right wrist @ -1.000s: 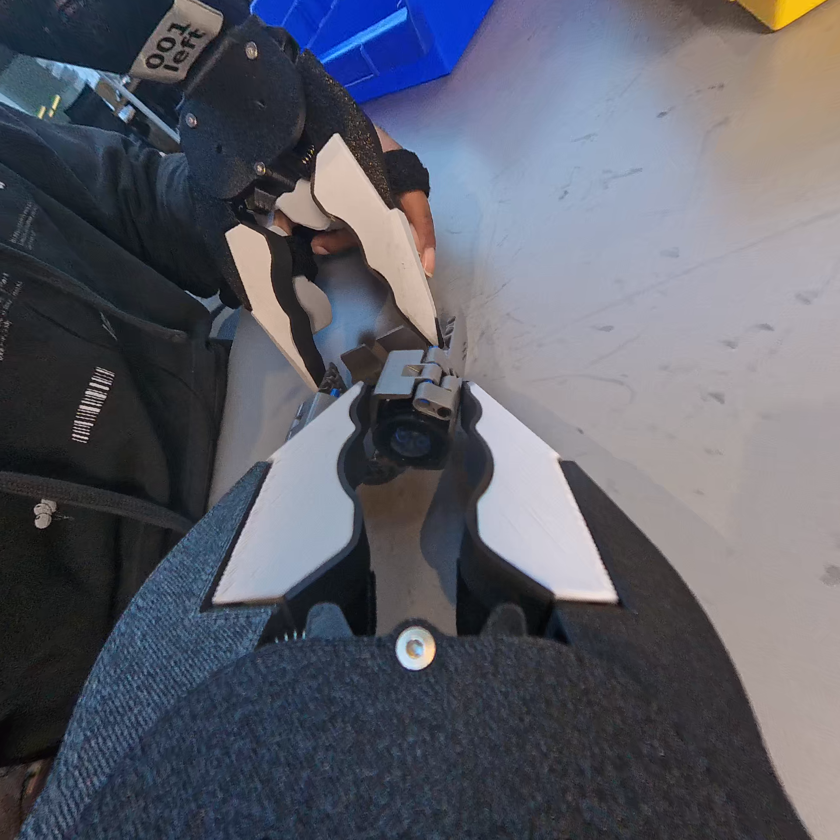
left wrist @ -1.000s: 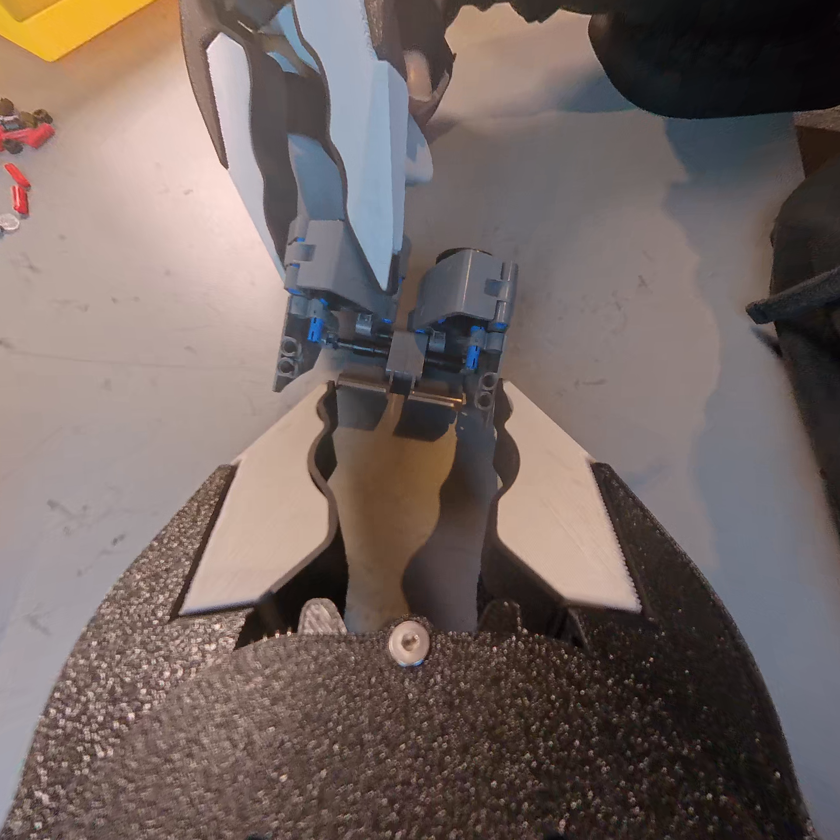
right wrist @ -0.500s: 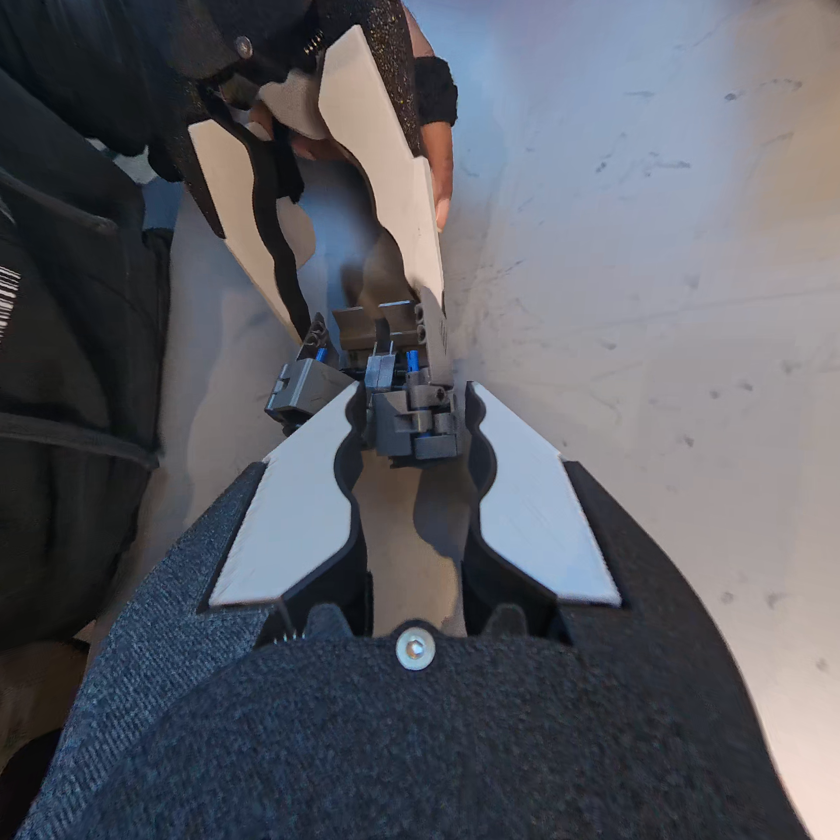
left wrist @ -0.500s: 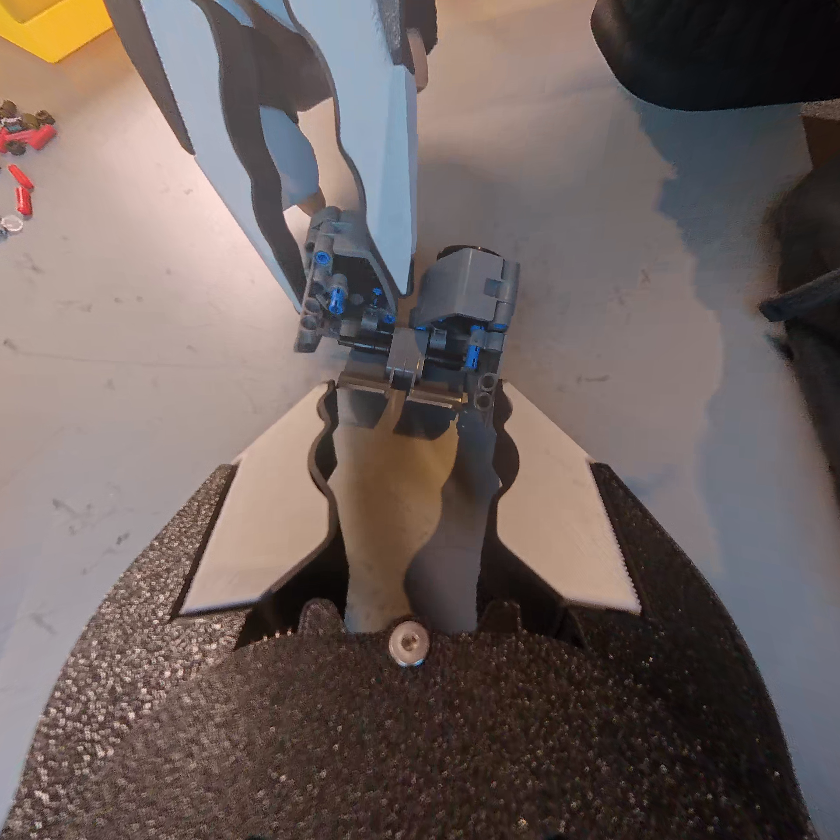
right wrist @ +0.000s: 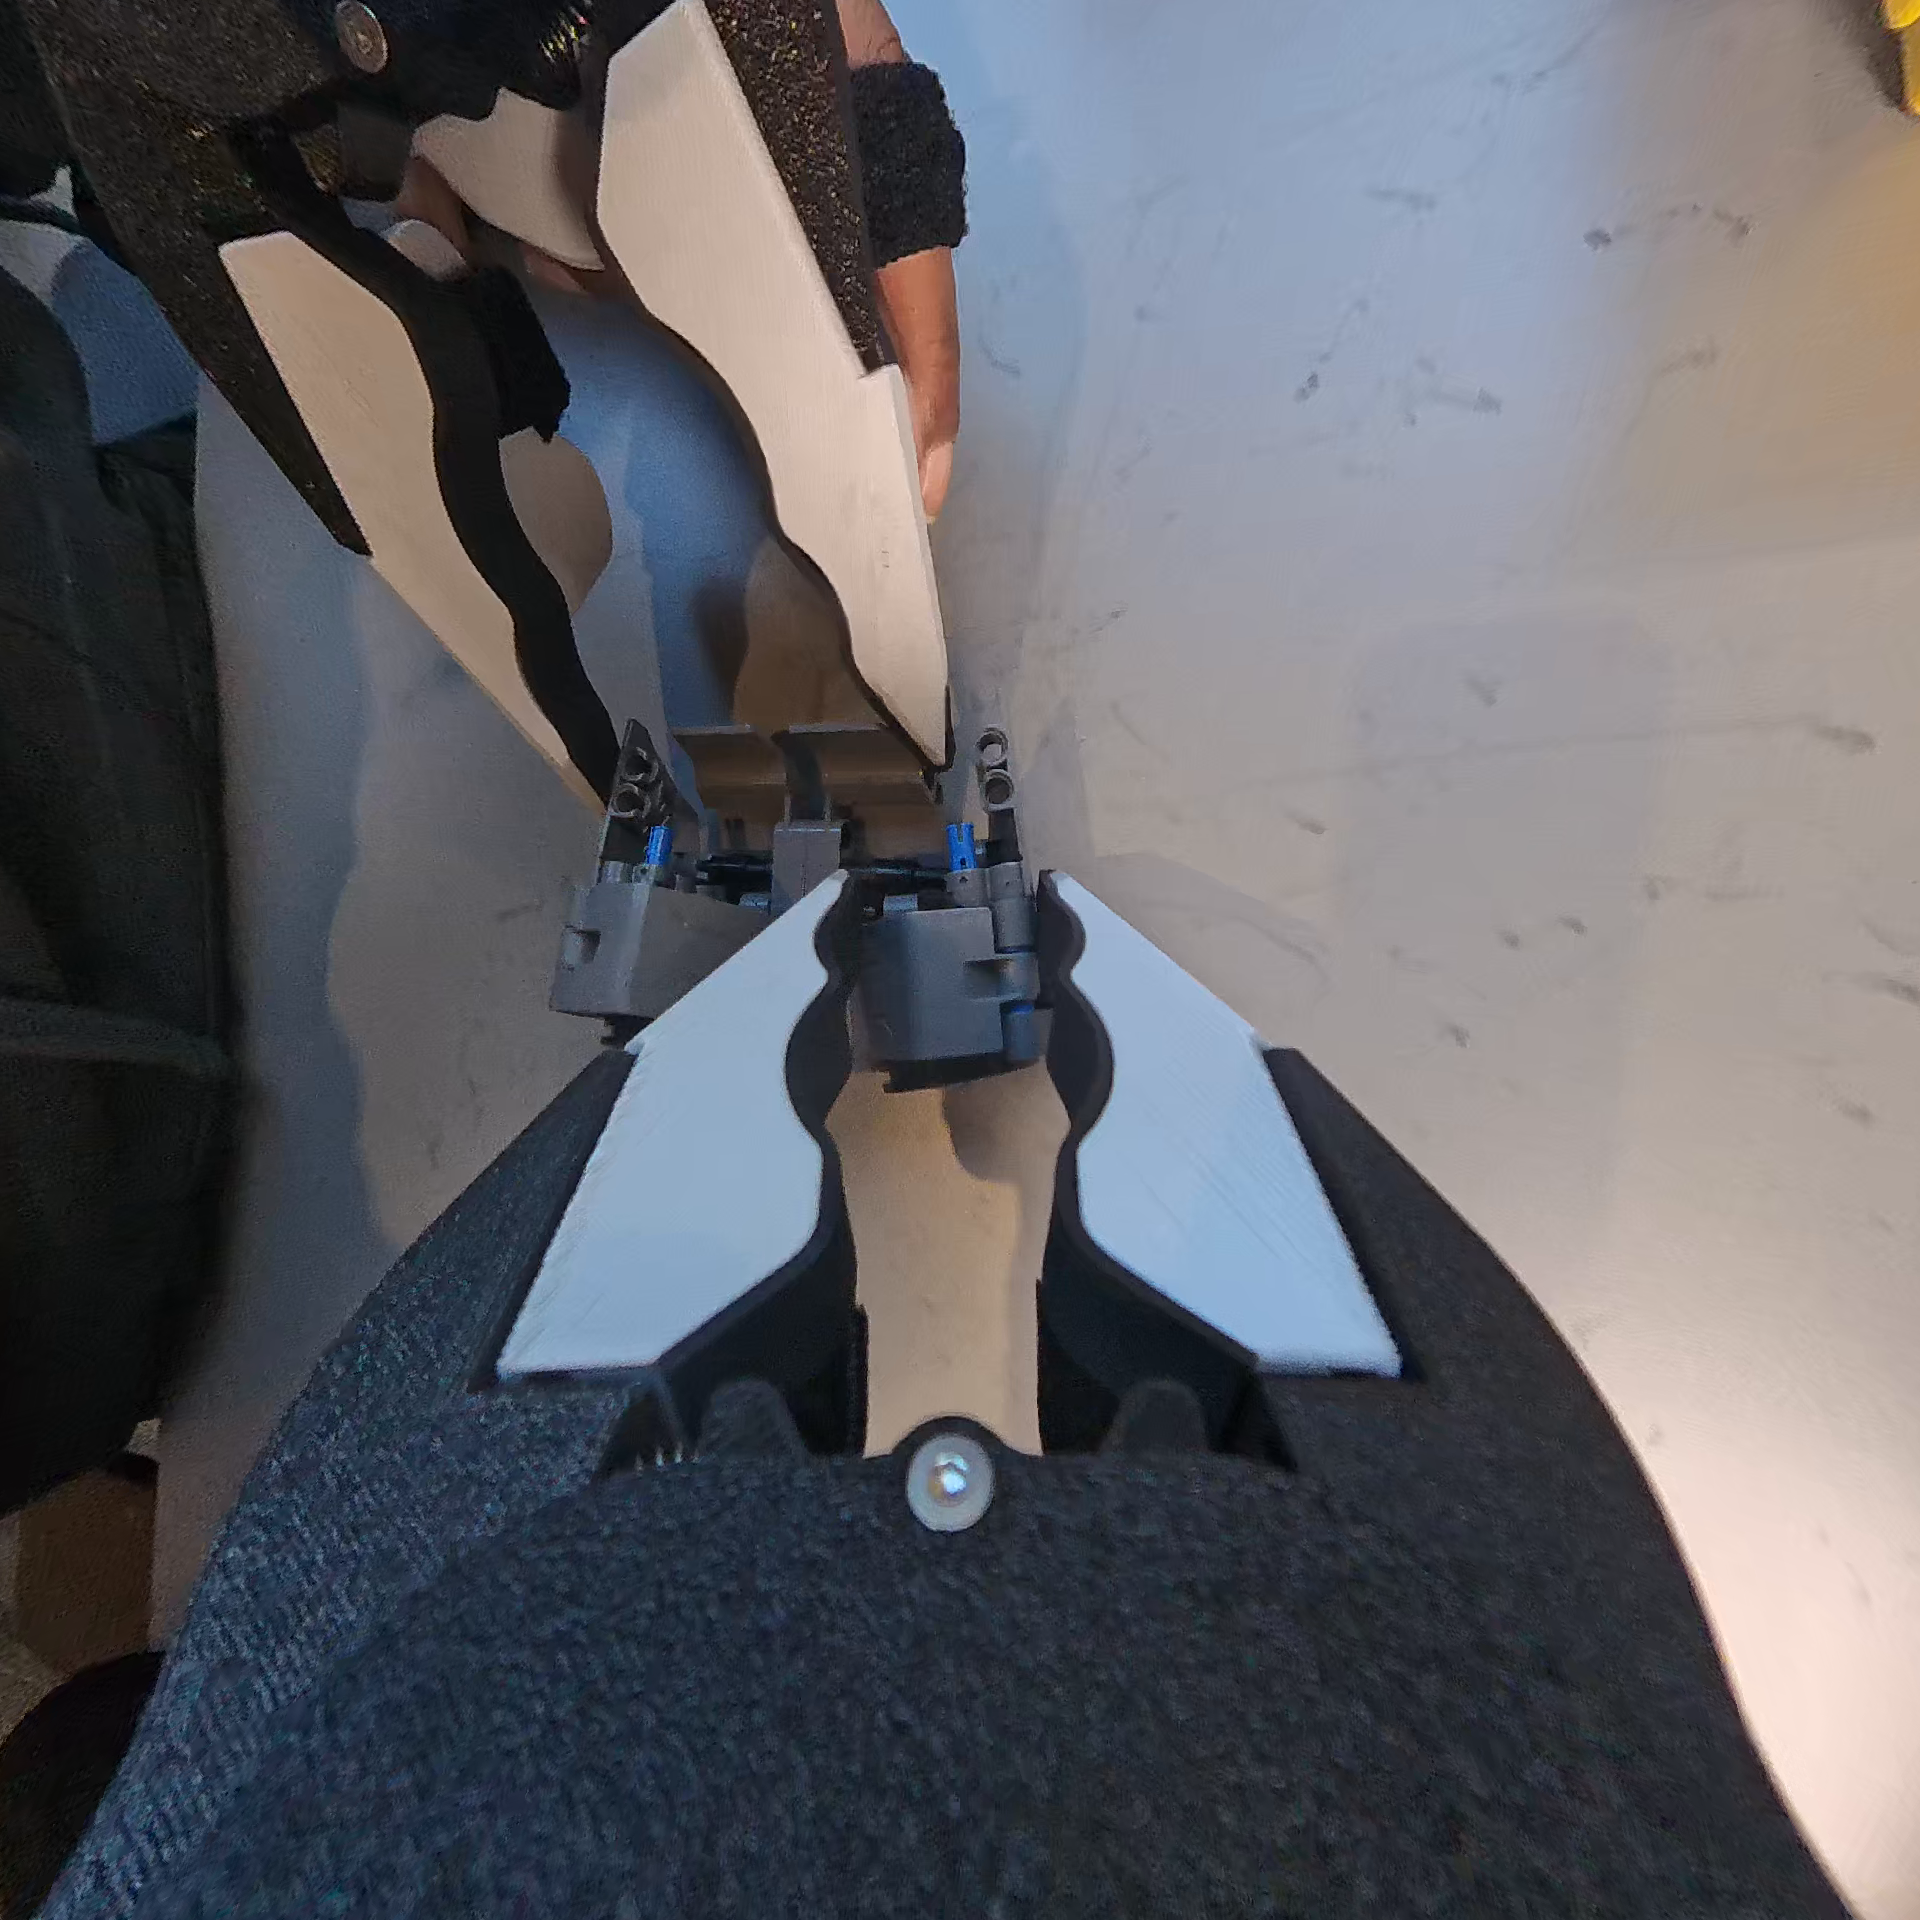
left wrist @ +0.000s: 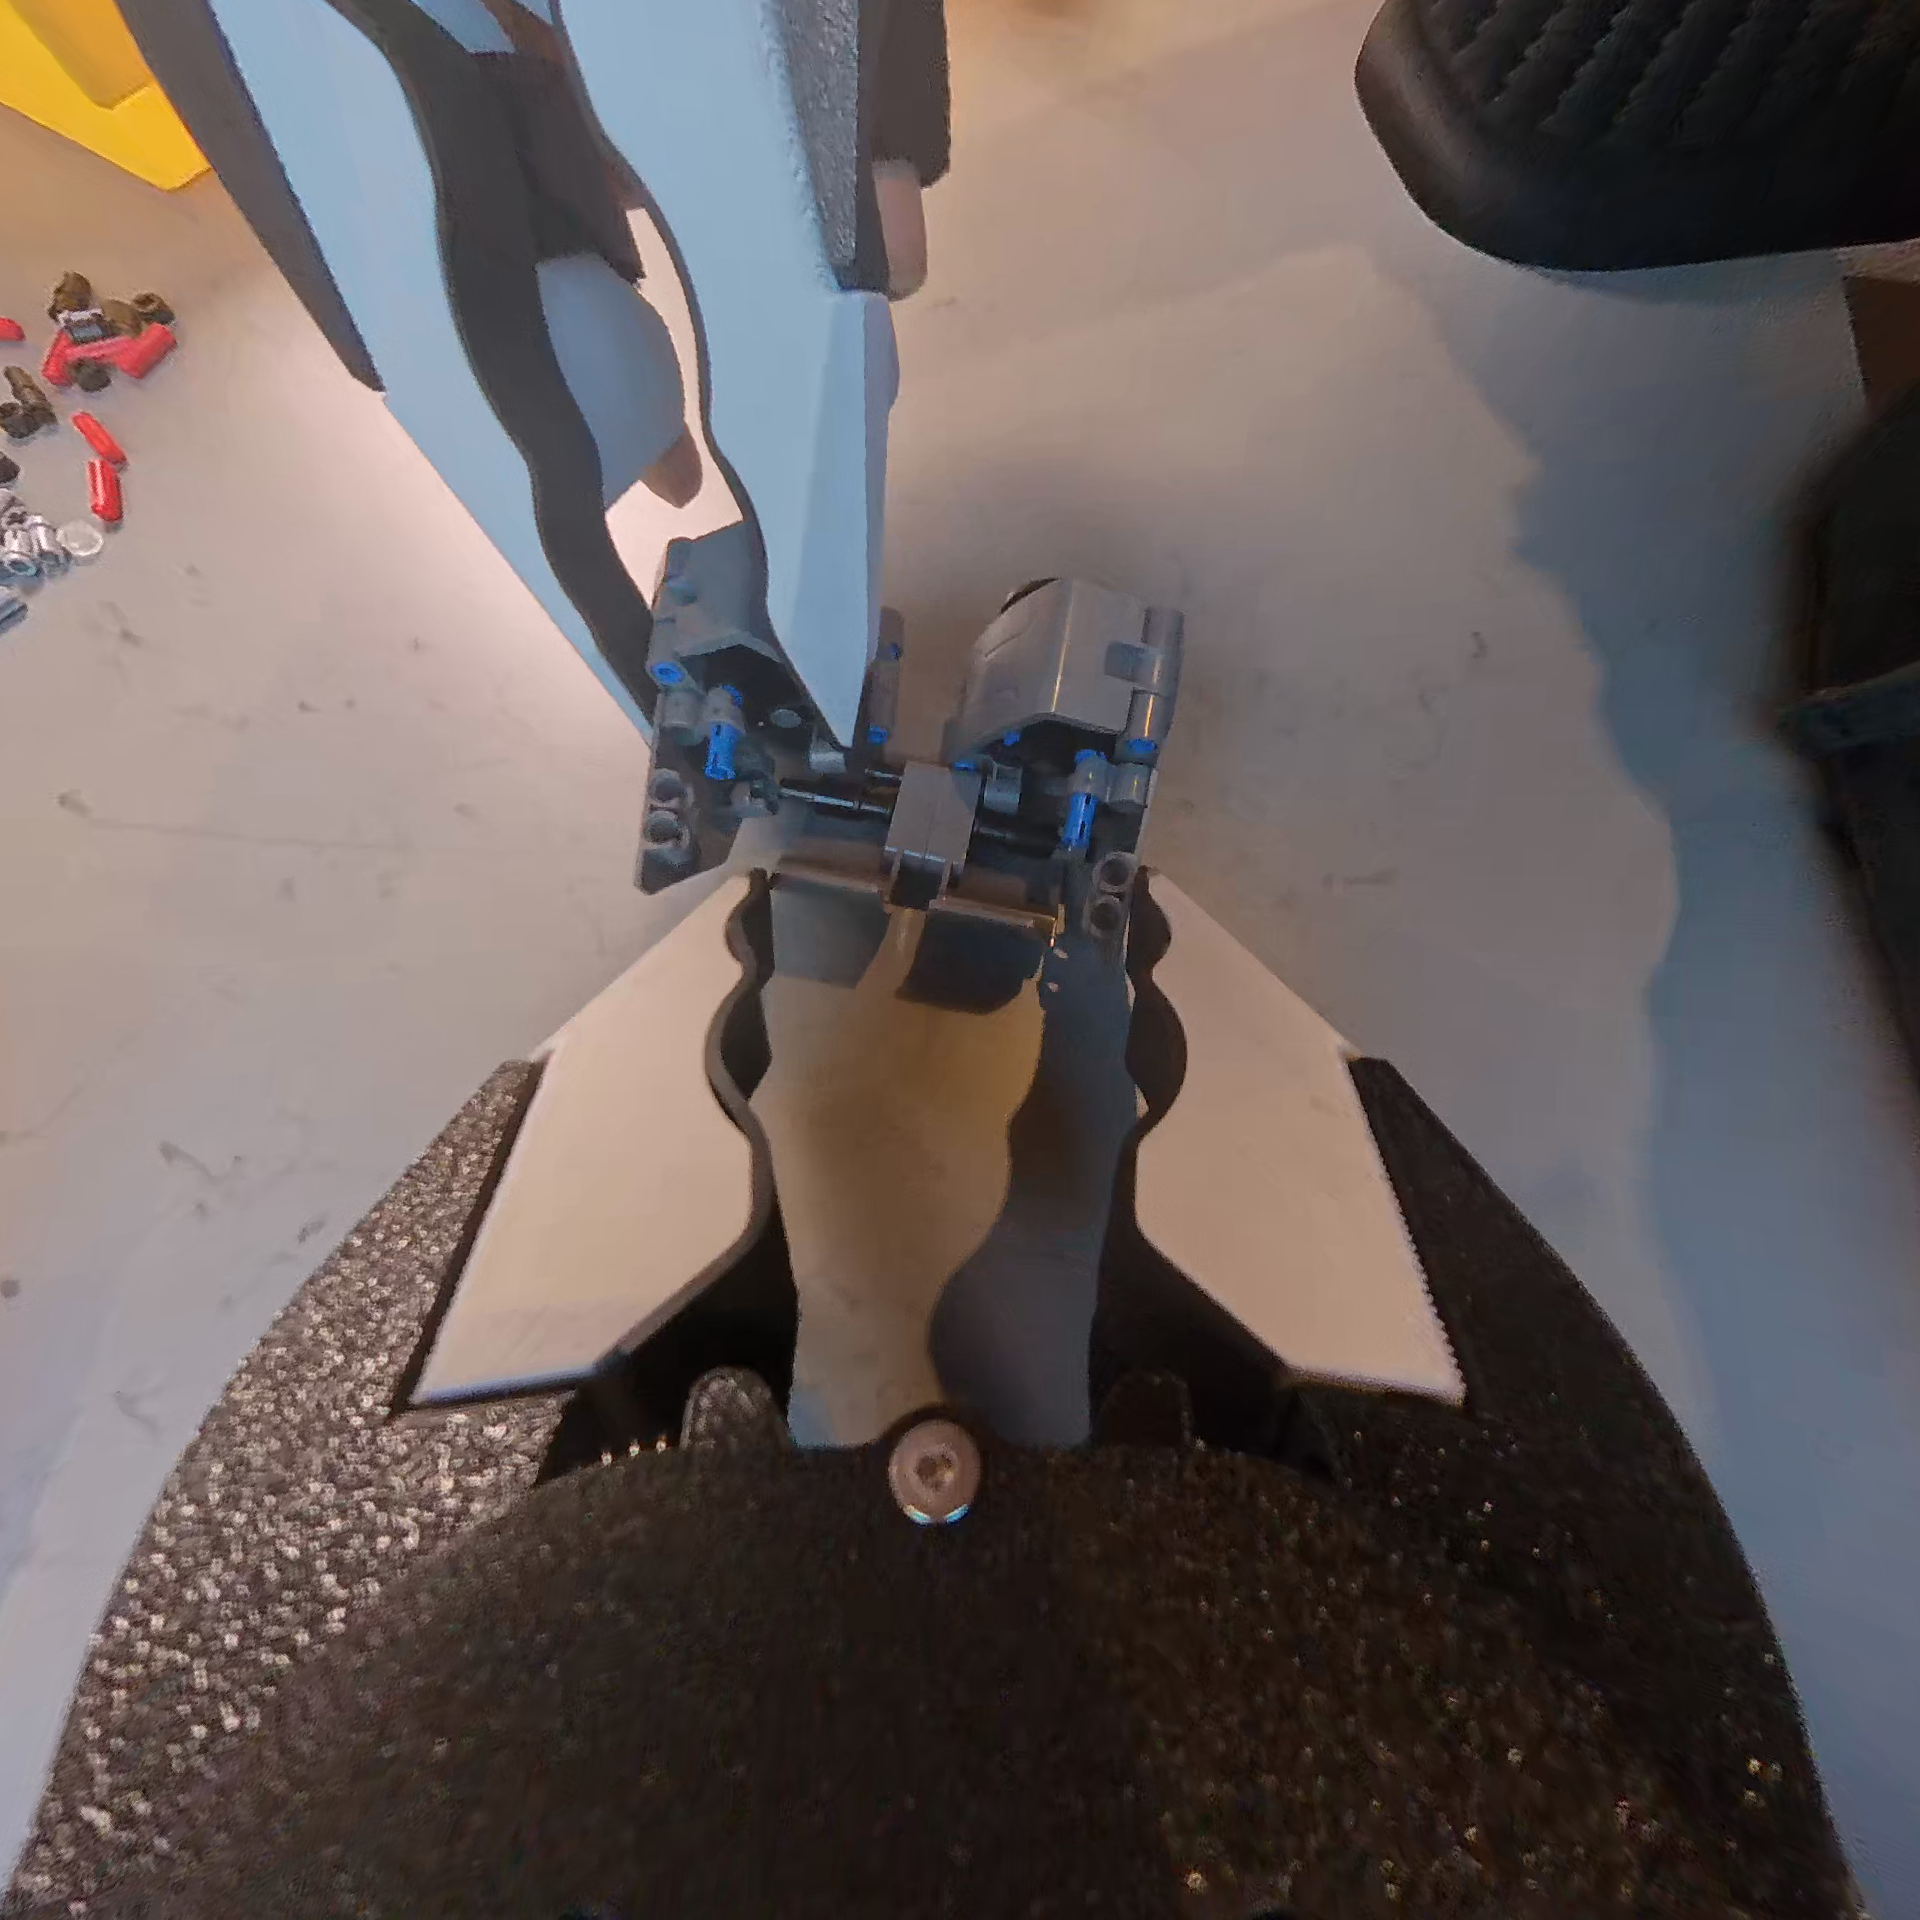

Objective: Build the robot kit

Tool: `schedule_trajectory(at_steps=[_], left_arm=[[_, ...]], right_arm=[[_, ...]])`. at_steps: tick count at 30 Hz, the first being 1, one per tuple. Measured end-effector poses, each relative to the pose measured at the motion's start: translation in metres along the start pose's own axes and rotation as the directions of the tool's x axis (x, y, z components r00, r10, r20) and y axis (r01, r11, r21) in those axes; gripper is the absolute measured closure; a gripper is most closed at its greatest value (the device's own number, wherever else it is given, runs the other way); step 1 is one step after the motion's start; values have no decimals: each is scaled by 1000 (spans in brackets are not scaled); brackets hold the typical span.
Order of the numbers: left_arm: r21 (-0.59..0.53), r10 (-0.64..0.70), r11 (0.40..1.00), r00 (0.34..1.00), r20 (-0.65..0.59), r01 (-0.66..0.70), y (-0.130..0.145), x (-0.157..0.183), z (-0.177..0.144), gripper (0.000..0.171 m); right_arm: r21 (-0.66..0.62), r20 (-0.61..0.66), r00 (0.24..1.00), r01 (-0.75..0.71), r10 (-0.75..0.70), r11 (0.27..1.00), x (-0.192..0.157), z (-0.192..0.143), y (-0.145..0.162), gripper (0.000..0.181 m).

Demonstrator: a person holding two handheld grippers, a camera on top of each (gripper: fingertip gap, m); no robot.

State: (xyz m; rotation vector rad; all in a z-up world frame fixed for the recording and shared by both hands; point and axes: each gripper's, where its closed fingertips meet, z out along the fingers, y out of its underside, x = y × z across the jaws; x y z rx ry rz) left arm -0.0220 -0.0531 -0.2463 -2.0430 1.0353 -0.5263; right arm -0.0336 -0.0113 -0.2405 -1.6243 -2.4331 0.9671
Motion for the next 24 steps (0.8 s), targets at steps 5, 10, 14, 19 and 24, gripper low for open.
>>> schedule_trajectory(at_steps=[5,10,14,19,24], left_arm=[[6,16,1000,1000,18,-16,-2,-1,0,103],[14,25,1000,999,40,-26,-4,-3,0,104],[12,-5,1000,999,35,5,-4,-3,1,104],[9,-42,999,999,0,42,-3,0,4,105],[17,-70,997,998,-4,70,-4,0,4,104]], right_arm=[[-10,-46,994,-97,96,995,4,-3,3,150],[6,-79,986,-150,150,989,2,-4,5,151],[17,-90,982,-163,164,986,2,-4,5,151],[84,-34,973,-224,228,971,0,-4,4,152],[178,66,935,-356,350,917,3,-6,5,152]])
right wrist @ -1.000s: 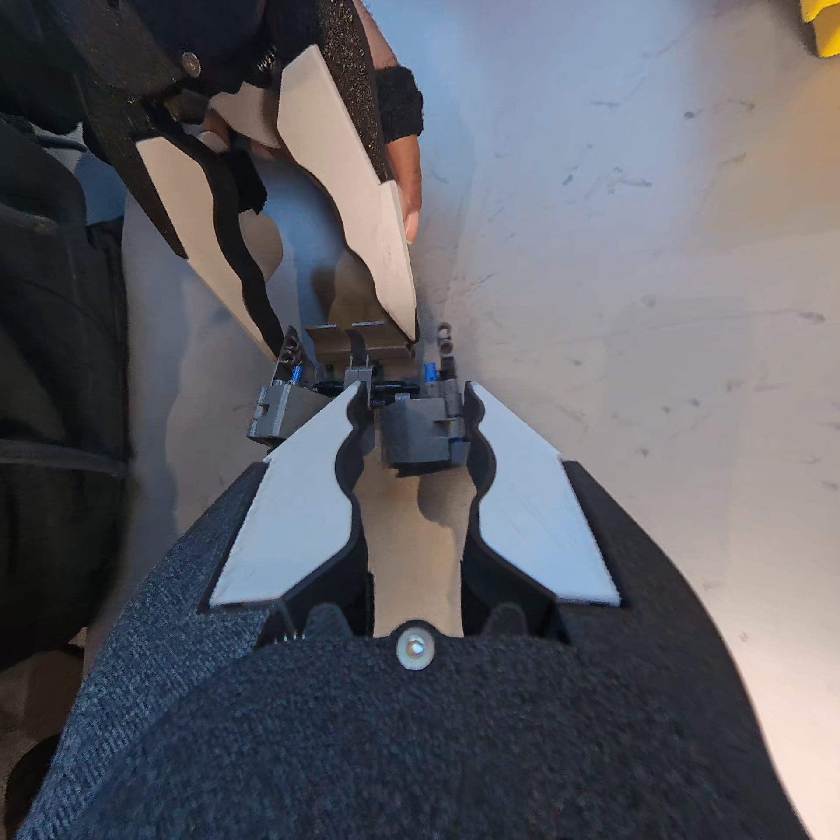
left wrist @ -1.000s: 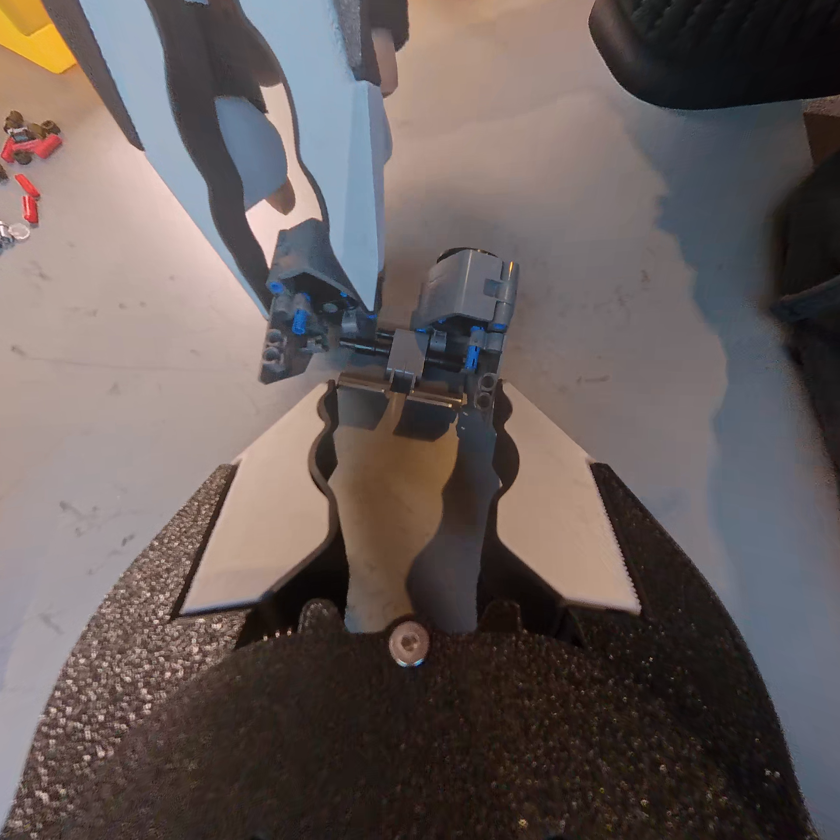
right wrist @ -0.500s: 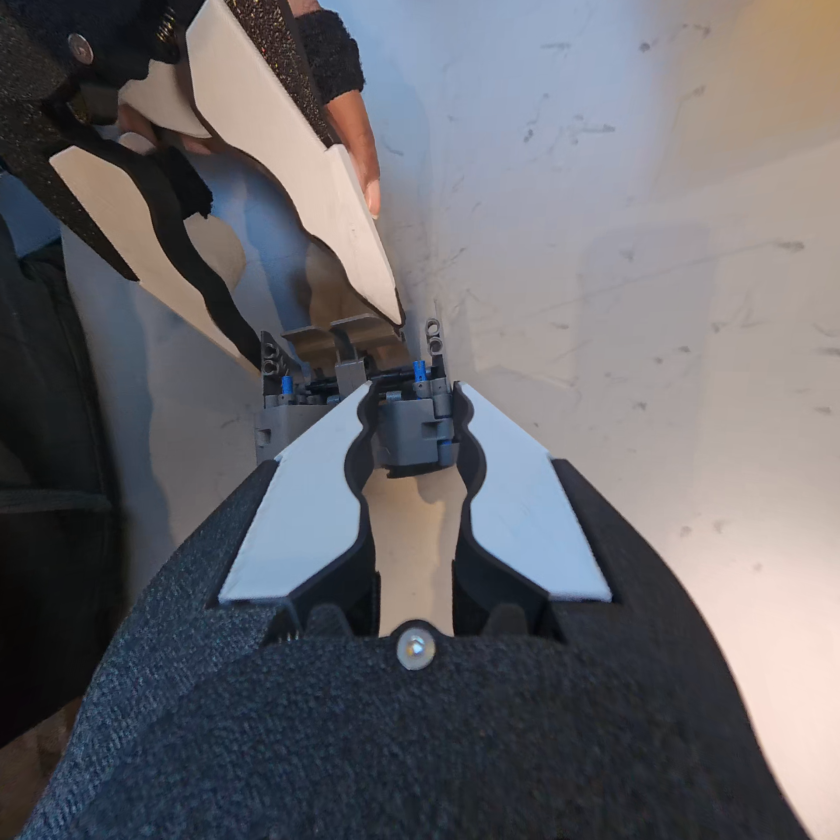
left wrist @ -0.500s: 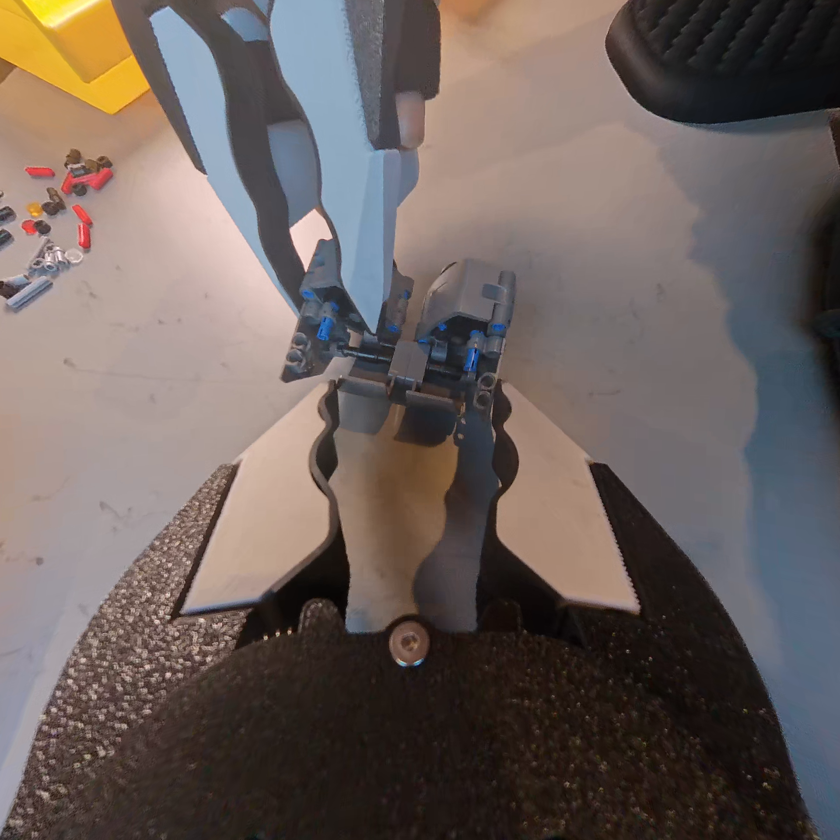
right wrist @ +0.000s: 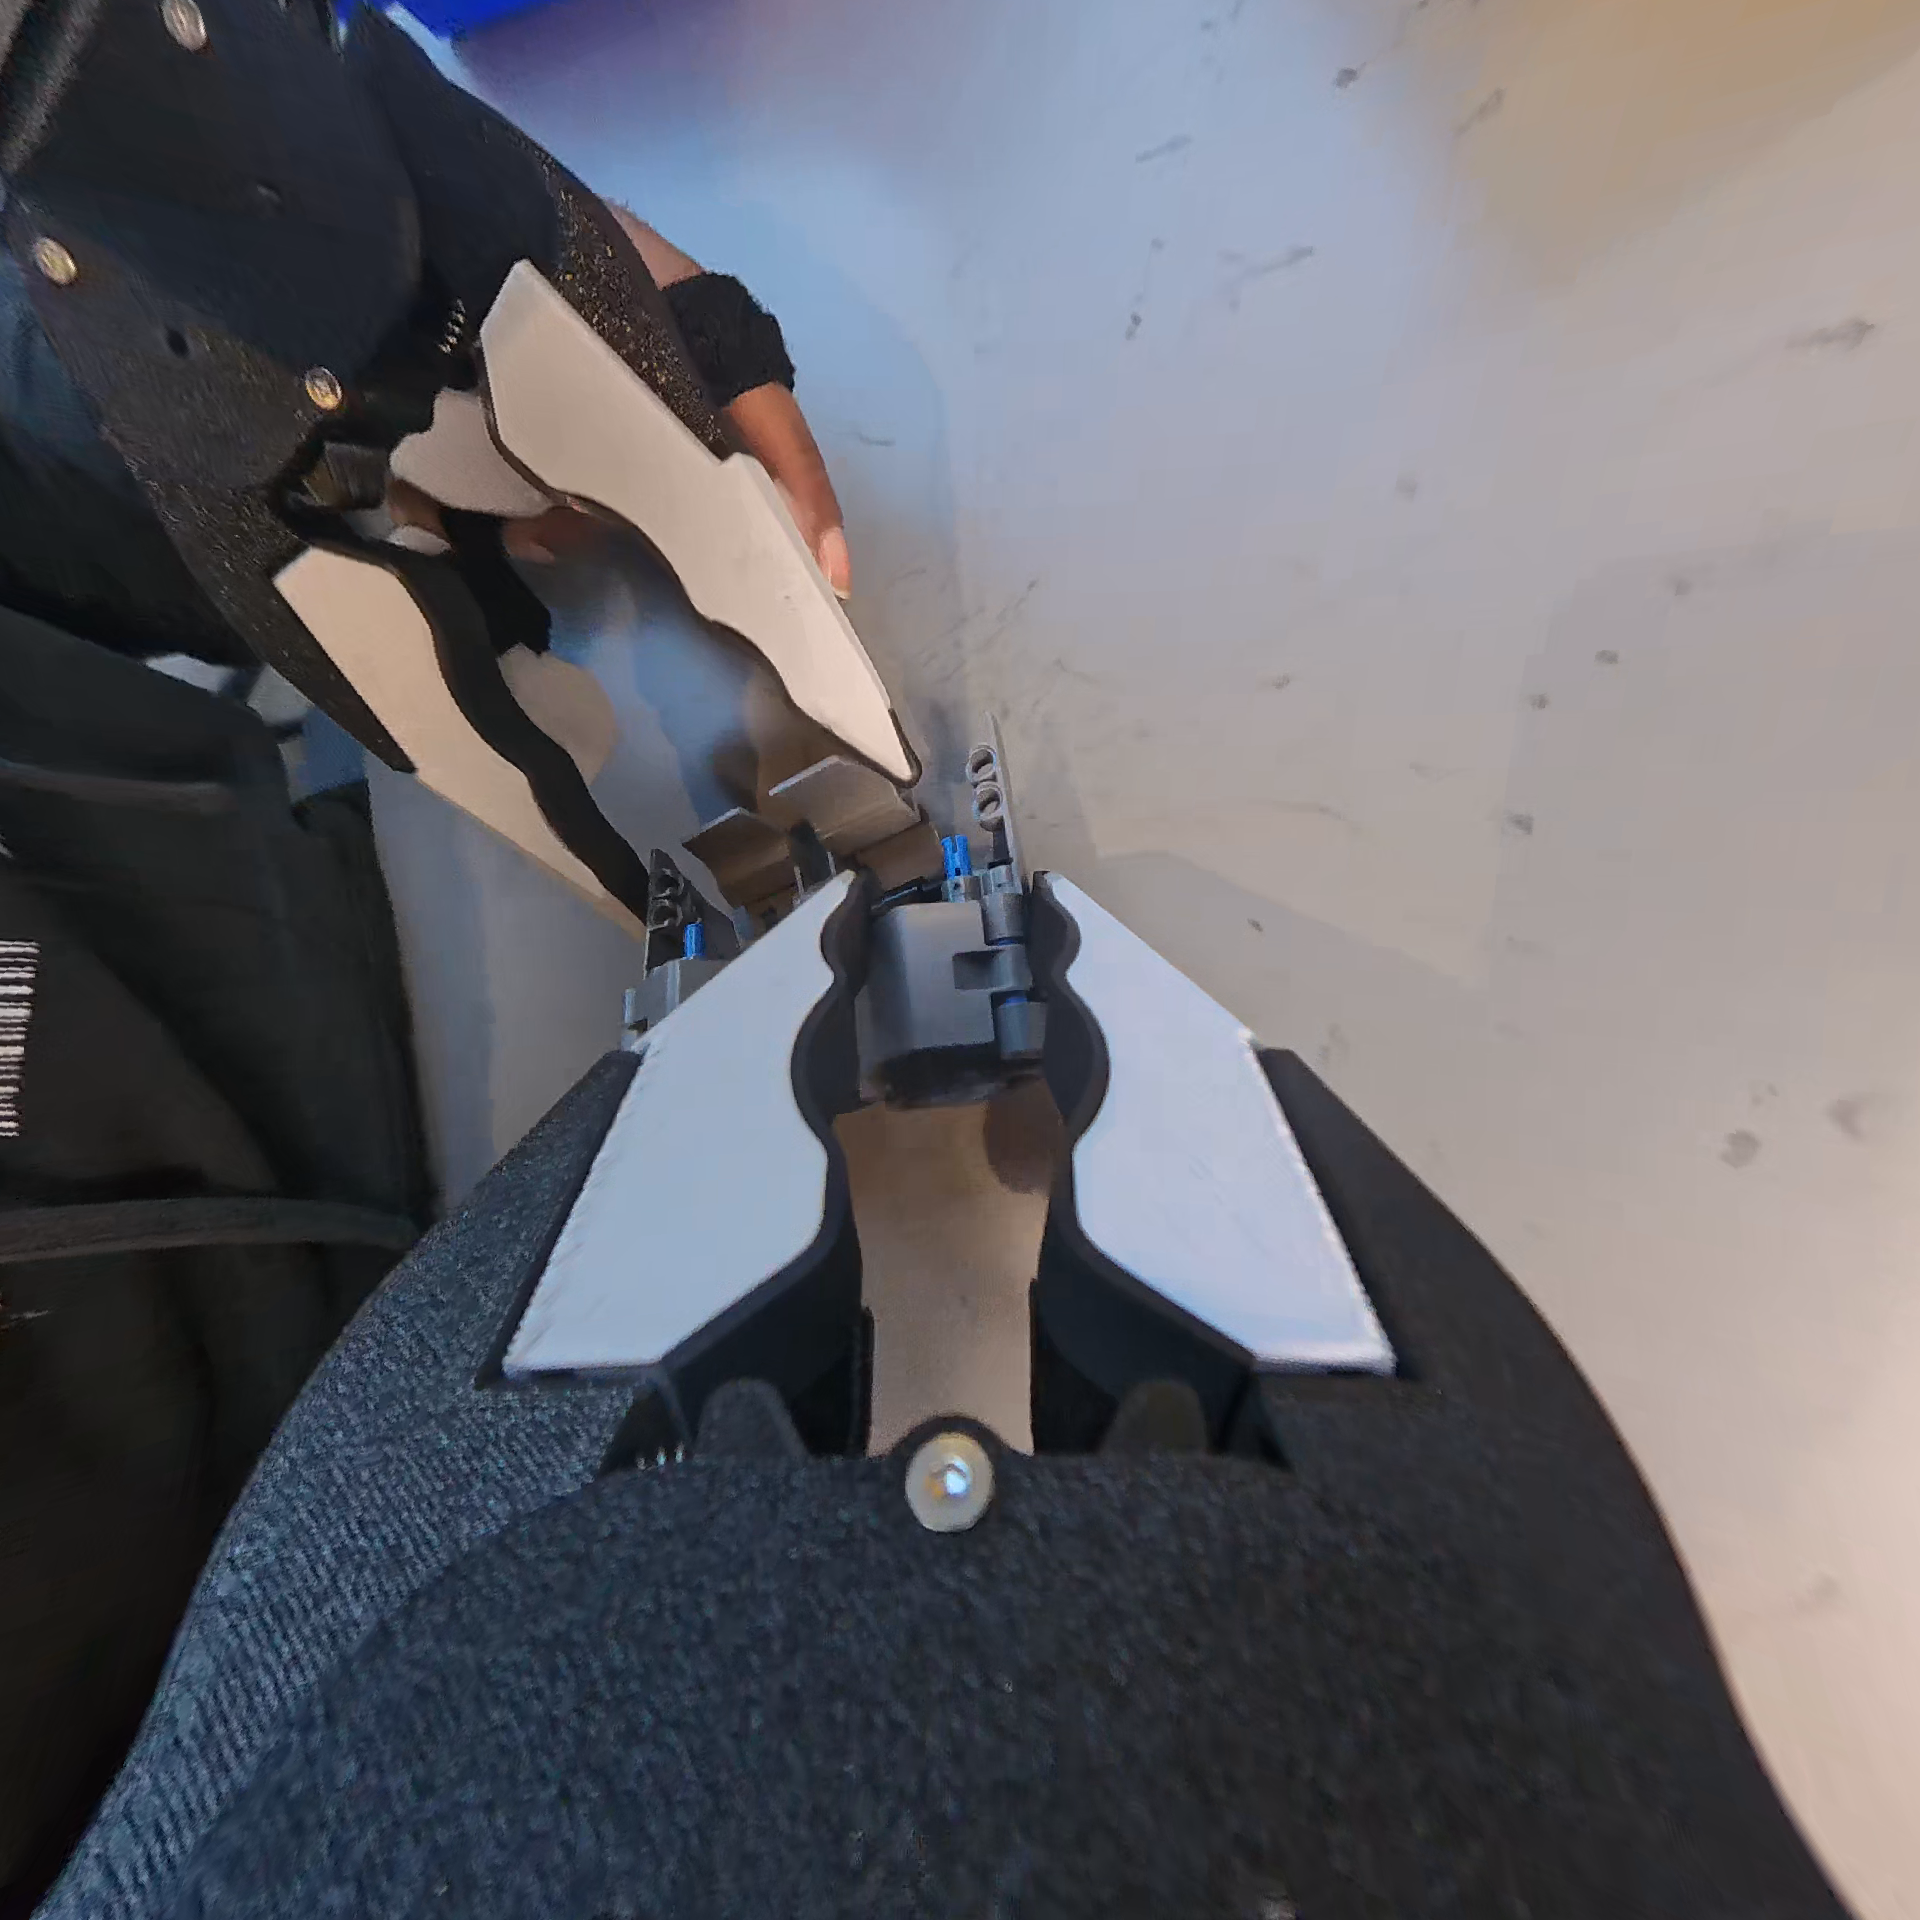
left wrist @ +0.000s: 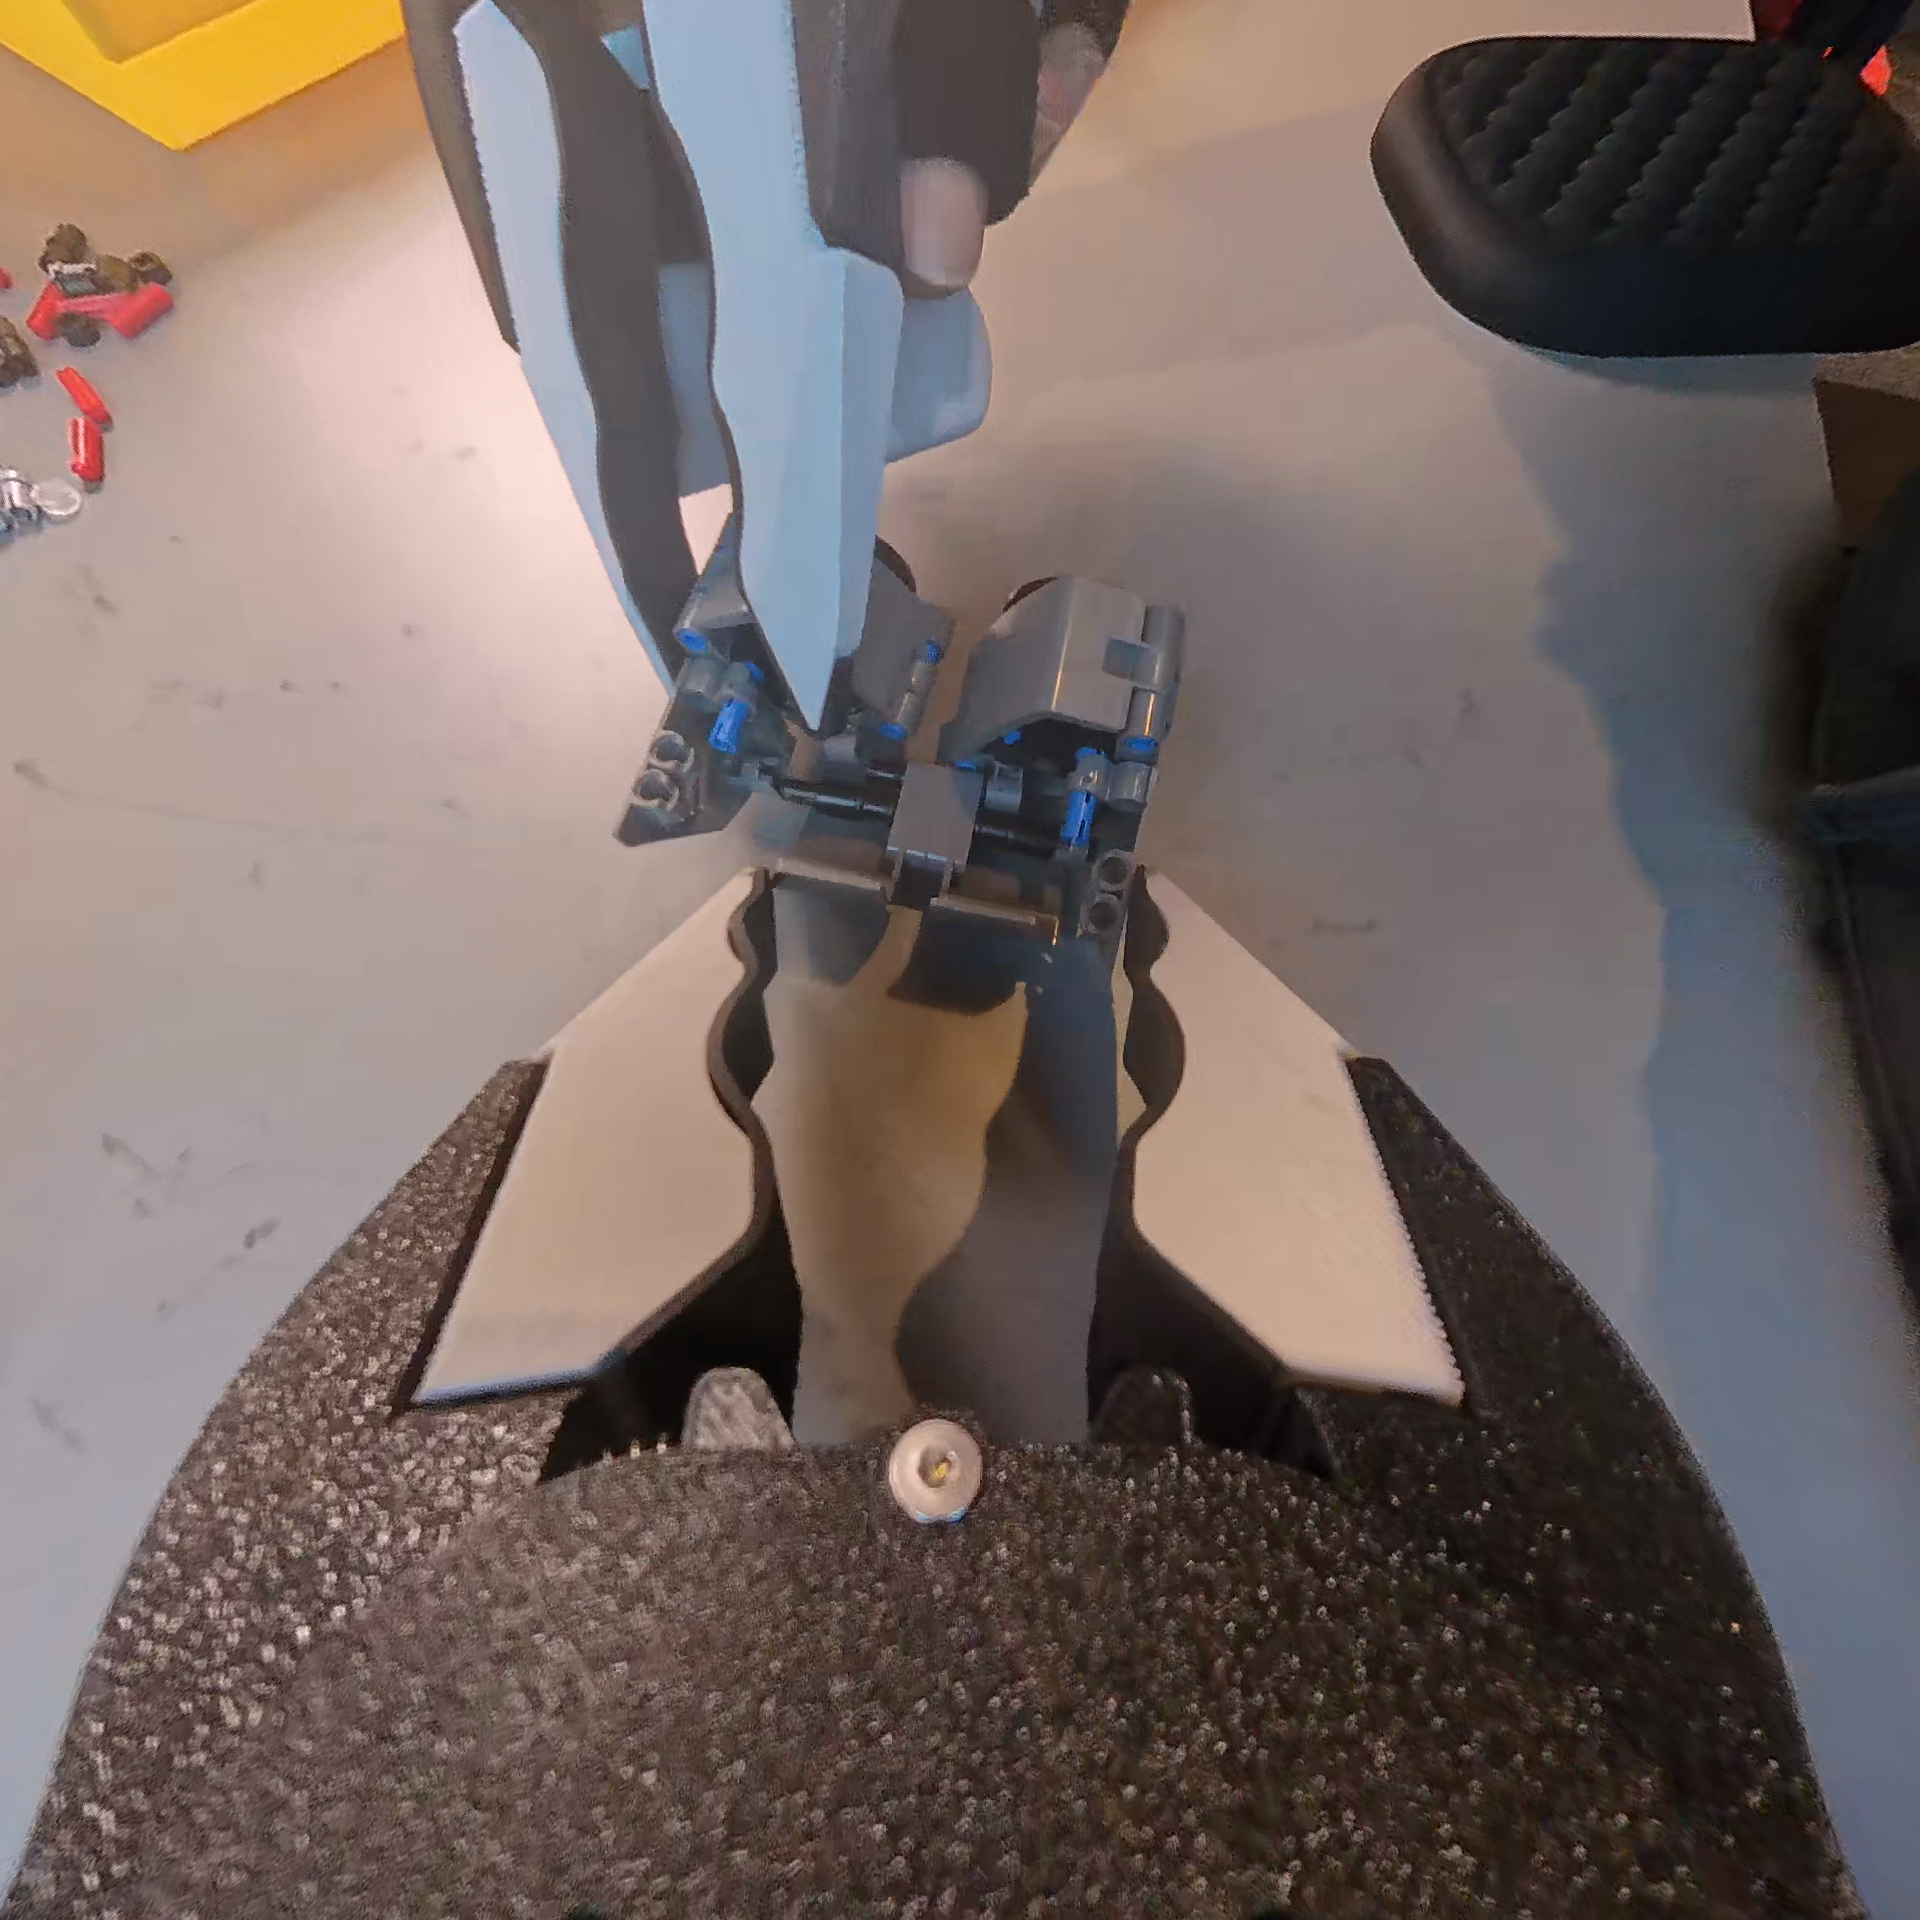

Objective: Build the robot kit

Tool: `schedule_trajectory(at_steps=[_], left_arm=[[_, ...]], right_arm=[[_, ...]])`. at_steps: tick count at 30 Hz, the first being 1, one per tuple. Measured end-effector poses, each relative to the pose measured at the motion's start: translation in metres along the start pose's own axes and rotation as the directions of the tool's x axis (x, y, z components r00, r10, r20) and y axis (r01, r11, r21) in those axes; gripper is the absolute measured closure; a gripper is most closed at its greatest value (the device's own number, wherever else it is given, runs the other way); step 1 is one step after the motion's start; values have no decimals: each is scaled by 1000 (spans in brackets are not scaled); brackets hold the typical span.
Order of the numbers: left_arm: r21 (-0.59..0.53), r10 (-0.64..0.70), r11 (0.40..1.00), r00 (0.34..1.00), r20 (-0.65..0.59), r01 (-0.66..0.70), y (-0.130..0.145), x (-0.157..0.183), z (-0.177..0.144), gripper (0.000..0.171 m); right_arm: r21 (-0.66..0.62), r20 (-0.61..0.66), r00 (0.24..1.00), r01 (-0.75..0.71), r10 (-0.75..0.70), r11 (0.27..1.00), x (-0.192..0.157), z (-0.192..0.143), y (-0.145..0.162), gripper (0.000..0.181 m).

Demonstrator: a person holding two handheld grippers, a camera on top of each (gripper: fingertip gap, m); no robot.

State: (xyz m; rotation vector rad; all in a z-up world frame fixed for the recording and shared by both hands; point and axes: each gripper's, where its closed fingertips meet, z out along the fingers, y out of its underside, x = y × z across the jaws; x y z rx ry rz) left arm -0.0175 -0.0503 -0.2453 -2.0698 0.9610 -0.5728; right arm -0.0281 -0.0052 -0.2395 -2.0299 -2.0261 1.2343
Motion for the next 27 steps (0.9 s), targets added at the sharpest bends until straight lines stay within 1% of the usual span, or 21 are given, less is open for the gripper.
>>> schedule_trajectory(at_steps=[2,4,10,13,21,24,27], left_arm=[[5,-12,1000,1000,1,12,-1,0,0,104],[5,-12,1000,1000,-3,12,-1,0,0,104],[10,18,1000,1000,-4,-18,-1,0,-2,104],[5,30,1000,1000,-4,-30,0,1,-1,104],[-1,24,1000,1000,2,-24,1,0,0,104],[18,47,999,999,9,-47,-3,1,-1,104],[18,65,998,998,17,-65,-3,1,-1,105]], right_arm=[[32,9,1000,-22,21,999,1,-1,1,152],[51,-13,1000,-3,4,999,1,-2,0,153],[21,-126,982,145,-141,989,-2,0,-1,152],[-6,-149,967,208,-206,978,-4,1,-1,153],[66,-100,981,176,-169,982,-3,-2,0,153],[58,-108,982,164,-157,985,-3,-1,0,153],[26,-121,977,178,-174,984,-4,1,-1,152]])
